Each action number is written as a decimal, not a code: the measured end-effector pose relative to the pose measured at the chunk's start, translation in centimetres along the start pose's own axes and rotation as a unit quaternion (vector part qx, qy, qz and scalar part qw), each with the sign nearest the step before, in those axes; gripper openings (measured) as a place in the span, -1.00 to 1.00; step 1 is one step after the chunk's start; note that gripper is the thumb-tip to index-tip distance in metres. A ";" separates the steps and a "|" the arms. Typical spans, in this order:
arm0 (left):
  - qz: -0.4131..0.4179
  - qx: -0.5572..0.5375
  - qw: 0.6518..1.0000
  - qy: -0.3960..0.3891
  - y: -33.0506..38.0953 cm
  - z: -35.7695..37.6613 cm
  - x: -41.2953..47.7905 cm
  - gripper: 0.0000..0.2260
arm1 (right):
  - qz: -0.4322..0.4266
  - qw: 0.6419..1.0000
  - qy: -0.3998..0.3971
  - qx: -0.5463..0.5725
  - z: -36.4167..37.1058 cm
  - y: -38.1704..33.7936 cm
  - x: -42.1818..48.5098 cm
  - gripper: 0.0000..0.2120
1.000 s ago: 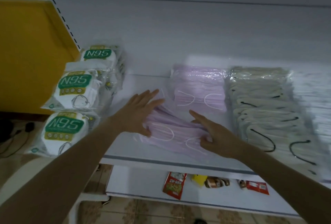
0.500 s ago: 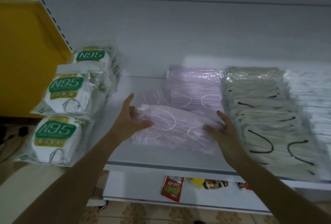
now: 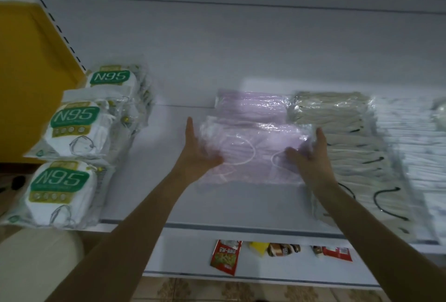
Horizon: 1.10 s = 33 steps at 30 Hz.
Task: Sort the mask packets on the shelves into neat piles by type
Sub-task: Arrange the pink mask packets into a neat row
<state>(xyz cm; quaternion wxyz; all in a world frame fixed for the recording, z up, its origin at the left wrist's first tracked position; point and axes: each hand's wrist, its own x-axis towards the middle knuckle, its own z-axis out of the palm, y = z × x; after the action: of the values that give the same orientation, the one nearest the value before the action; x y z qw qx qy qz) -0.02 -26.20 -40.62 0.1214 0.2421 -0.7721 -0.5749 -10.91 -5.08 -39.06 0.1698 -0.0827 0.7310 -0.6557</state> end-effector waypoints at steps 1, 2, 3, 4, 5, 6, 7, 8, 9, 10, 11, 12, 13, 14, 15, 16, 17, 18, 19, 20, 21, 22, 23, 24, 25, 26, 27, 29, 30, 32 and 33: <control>-0.007 0.027 1.000 -0.008 0.2 0.7 0.3 -0.02 | 0.031 0.998 -0.021 -0.056 0.1 0.0 0.4 -0.33; -0.020 0.062 0.998 -0.016 -0.1 1.3 0.6 -0.01 | 0.049 0.984 -0.037 -0.166 0.3 0.1 0.5 -0.27; -0.040 0.097 0.994 -0.020 -0.3 1.7 0.7 0.01 | 0.033 0.957 -0.025 -0.286 0.4 0.5 0.6 -0.20; -0.057 0.133 0.989 -0.014 -0.5 1.8 0.8 0.02 | -0.046 0.925 0.013 -0.377 0.5 0.8 0.6 -0.20; -0.057 0.157 0.986 -0.008 -0.5 2.0 0.7 0.03 | -0.160 0.888 0.035 -0.429 0.6 1.3 0.8 -0.24; -0.050 0.173 0.984 -0.010 -0.6 2.1 0.7 0.05 | -0.250 0.847 0.026 -0.468 0.7 1.6 1.1 -0.27; -0.040 0.186 0.981 -0.023 -0.6 2.2 0.6 0.05 | -0.298 0.820 0.003 -0.489 0.9 1.9 1.6 -0.28; -0.043 0.203 0.977 -0.042 -0.4 2.5 0.4 0.03 | -0.310 0.804 -0.027 -0.507 1.3 2.2 2.1 -0.28; -0.056 0.224 0.971 -0.056 -0.4 2.7 0.0 -0.01 | -0.307 0.797 -0.048 -0.518 1.8 2.5 2.4 -0.28; -0.074 0.253 0.963 -0.054 -0.5 3.1 -0.5 -0.09 | -0.293 0.788 -0.067 -0.538 2.3 3.1 2.4 -0.28; -0.073 0.294 0.953 -0.021 -0.5 3.3 -1.1 -0.18 | -0.271 0.778 -0.090 -0.559 2.7 4.1 2.1 -0.29; -0.035 0.347 0.937 0.032 -0.7 3.5 -1.7 -0.27 | -0.262 0.763 -0.103 -0.582 3.0 5.1 1.9 -0.30; 0.037 0.406 0.910 0.084 -1.1 3.7 -2.1 -0.33 | -0.266 0.747 -0.111 -0.600 3.0 5.9 1.6 -0.31; 0.103 0.449 0.882 0.104 -1.8 3.7 -2.2 -0.37 | -0.267 0.737 -0.119 -0.609 2.9 6.4 1.4 -0.32; 0.163 0.483 0.856 0.085 -2.6 3.8 -2.3 -0.40 | -0.280 0.734 -0.113 -0.609 2.8 6.7 1.4 -0.32; 0.198 0.502 0.840 0.054 -3.4 3.9 -2.4 -0.44 | -0.295 0.733 -0.099 -0.604 2.5 6.8 1.5 -0.31; 0.216 0.509 0.832 0.029 -4.2 4.2 -2.6 -0.48 | -0.305 0.738 -0.086 -0.595 2.3 6.9 1.7 -0.30; 0.214 0.509 0.834 0.007 -4.8 4.6 -2.9 -0.50 | -0.300 0.748 -0.081 -0.587 2.1 6.6 1.7 -0.28; 0.205 0.507 0.837 -0.002 -5.1 4.9 -3.2 -0.49 | -0.288 0.756 -0.080 -0.582 2.0 6.2 1.6 -0.26; 0.194 0.503 0.842 -0.007 -5.5 5.2 -3.4 -0.48 | -0.267 0.762 -0.085 -0.584 1.9 5.9 1.4 -0.22; 0.191 0.503 0.843 -0.005 -5.8 5.4 -3.6 -0.47 | -0.250 0.763 -0.094 -0.589 1.8 5.7 1.2 -0.16; 0.189 0.500 0.845 -0.009 -5.9 5.5 -3.8 -0.47 | -0.218 0.763 -0.117 -0.597 1.6 5.6 0.8 -0.12; 0.190 0.496 0.847 -0.011 -5.9 5.5 -3.9 -0.46 | -0.180 0.764 -0.141 -0.603 1.5 5.3 0.4 -0.09; 0.192 0.492 0.849 -0.010 -6.0 5.4 -3.9 -0.46 | -0.163 0.773 -0.142 -0.597 1.7 4.8 0.3 -0.06; 0.194 0.489 0.850 -0.008 -5.9 5.4 -3.9 -0.47 | -0.167 0.790 -0.126 -0.577 2.2 4.1 0.4 -0.06; 0.196 0.487 0.851 -0.008 -5.7 5.3 -3.9 -0.47 | -0.190 0.807 -0.105 -0.549 3.1 3.2 0.7 -0.08; 0.198 0.486 0.851 -0.007 -5.5 5.3 -4.0 -0.48 | -0.213 0.819 -0.096 -0.525 4.4 2.3 1.3 -0.13; 0.200 0.488 0.850 0.010 -5.1 5.1 -4.3 -0.49 | -0.230 0.837 -0.132 -0.479 7.8 0.6 2.9 -0.25; 0.191 0.485 0.853 0.024 -4.9 4.7 -4.5 -0.48 | -0.227 0.841 -0.158 -0.465 9.7 0.1 3.7 -0.30; 0.152 0.478 0.863 0.056 -4.9 3.4 -5.2 -0.45 | -0.210 0.835 -0.195 -0.470 13.5 -0.7 5.3 -0.34; 0.129 0.476 0.867 0.070 -5.1 2.6 -5.7 -0.45 | -0.198 0.824 -0.208 -0.489 15.0 -0.8 5.9 -0.33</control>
<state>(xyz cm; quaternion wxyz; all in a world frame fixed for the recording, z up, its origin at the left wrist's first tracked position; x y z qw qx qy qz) 4.85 -22.25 -45.72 0.1186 0.2084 -0.9659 -0.0982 -11.14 -21.23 -40.31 0.1213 -0.4323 0.8711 -0.1991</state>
